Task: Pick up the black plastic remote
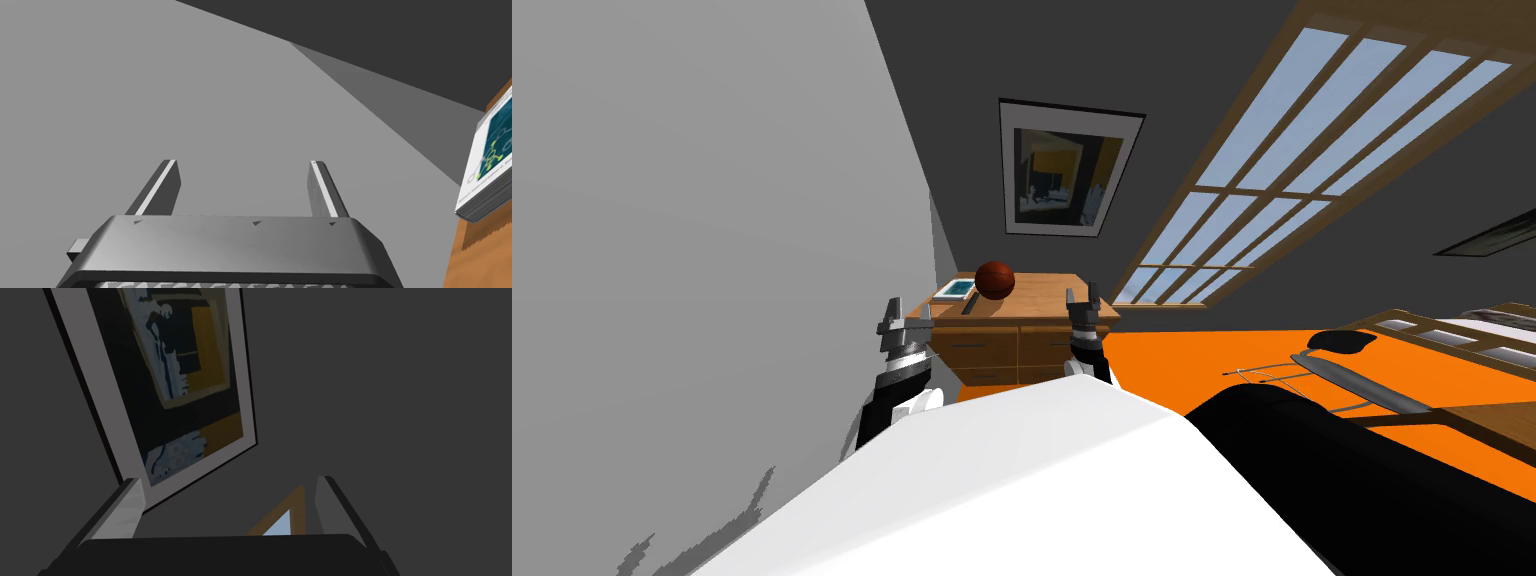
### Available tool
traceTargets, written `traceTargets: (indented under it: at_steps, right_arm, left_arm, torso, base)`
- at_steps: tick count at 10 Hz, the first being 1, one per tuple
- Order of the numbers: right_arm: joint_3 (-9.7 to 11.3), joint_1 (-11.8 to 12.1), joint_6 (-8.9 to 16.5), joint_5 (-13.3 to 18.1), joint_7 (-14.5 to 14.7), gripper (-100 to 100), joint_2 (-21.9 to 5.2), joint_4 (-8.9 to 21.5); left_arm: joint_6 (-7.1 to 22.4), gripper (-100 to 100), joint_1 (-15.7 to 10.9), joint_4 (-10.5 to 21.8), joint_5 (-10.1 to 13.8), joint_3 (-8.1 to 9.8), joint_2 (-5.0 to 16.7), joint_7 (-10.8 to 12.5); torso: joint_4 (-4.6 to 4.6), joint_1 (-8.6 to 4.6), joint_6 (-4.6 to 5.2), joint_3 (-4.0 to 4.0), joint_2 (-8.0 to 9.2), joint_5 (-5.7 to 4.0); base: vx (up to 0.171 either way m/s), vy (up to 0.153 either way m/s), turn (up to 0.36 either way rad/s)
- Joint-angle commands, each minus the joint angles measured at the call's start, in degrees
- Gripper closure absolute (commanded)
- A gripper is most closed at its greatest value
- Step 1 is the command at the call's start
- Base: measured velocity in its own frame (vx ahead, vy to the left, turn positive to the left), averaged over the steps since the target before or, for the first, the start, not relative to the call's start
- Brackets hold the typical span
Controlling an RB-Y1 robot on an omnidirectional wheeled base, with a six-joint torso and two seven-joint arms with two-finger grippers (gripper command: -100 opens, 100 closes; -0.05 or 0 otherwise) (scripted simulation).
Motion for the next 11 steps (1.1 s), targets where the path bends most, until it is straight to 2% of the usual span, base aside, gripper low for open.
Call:
traceTargets:
  at_steps: [1, 4, 6, 7, 8, 9, 10, 11]
  right_arm:
    - [0.0, 0.0, 0.0, 0.0, 0.0, 0, 0.0, 0.0]
    - [0.0, 0.0, 0.0, 0.0, 0.0, 0, 0.0, 0.0]
    - [0.0, 0.0, 0.0, 0.0, 0.0, 0, 0.0, 0.0]
    - [0.0, 0.0, 0.0, 0.0, 0.0, 0, 0.0, 0.0]
    - [0.0, 0.0, 0.0, 0.0, 0.0, 0, 0.0, 0.0]
    - [0.0, 0.0, 0.0, 0.0, 0.0, 0, 0.0, 0.0]
    - [0.0, 0.0, 0.0, 0.0, 0.0, 0, 0.0, 0.0]
    - [0.0, 0.0, 0.0, 0.0, 0.0, 0, 0.0, 0.0]
  left_arm:
    - [0.7, -100, -1.3, 0.7, 0.2, 0.36, 2.6, 0.6]
    - [3.8, -100, -6.0, 3.6, 0.9, 1.7, 7.3, 2.8]
    - [7.2, -100, -10.0, 6.7, 1.5, 2.96, 9.6, 5.2]
    - [7.2, -100, -11.4, 6.7, 1.5, 2.96, 9.6, 5.2]
    - [9.2, -100, -13.5, 8.6, 1.9, 3.67, 10.4, 6.6]
    - [9.2, -100, -14.3, 8.6, 1.9, 3.67, 10.4, 6.6]
    - [11.4, -100, -16.4, 10.7, 2.3, 4.42, 11.1, 8.1]
    - [11.4, -100, -17.5, 10.7, 2.3, 4.42, 11.1, 8.1]
  torso:
    - [0.0, 0.0, 0.0, 0.0, 0.0, 0.0]
    - [0.0, 0.1, 0.0, 0.0, 0.0, 0.02]
    - [0.0, 0.15, 0.01, -0.01, -0.02, 0.04]
    - [0.0, 0.16, 0.0, -0.01, -0.02, 0.04]
    - [0.0, 0.11, 0.0, -0.01, -0.01, 0.03]
    - [0.0, 0.08, 0.0, -0.01, -0.02, 0.02]
    - [0.0, 0.06, 0.0, -0.01, -0.02, 0.02]
    - [-0.01, 0.07, 0.0, -0.02, -0.03, 0.02]
  base:
    - [-0.002, 0.007, 0.005]
    - [-0.006, 0.021, 0.006]
    - [-0.006, 0.033, 0.006]
    - [-0.004, 0.024, 0.001]
    - [-0.004, 0.02, 0.004]
    - [-0.003, 0.013, 0.0]
    - [-0.003, 0.015, 0.005]
    - [-0.002, 0.013, -0.002]
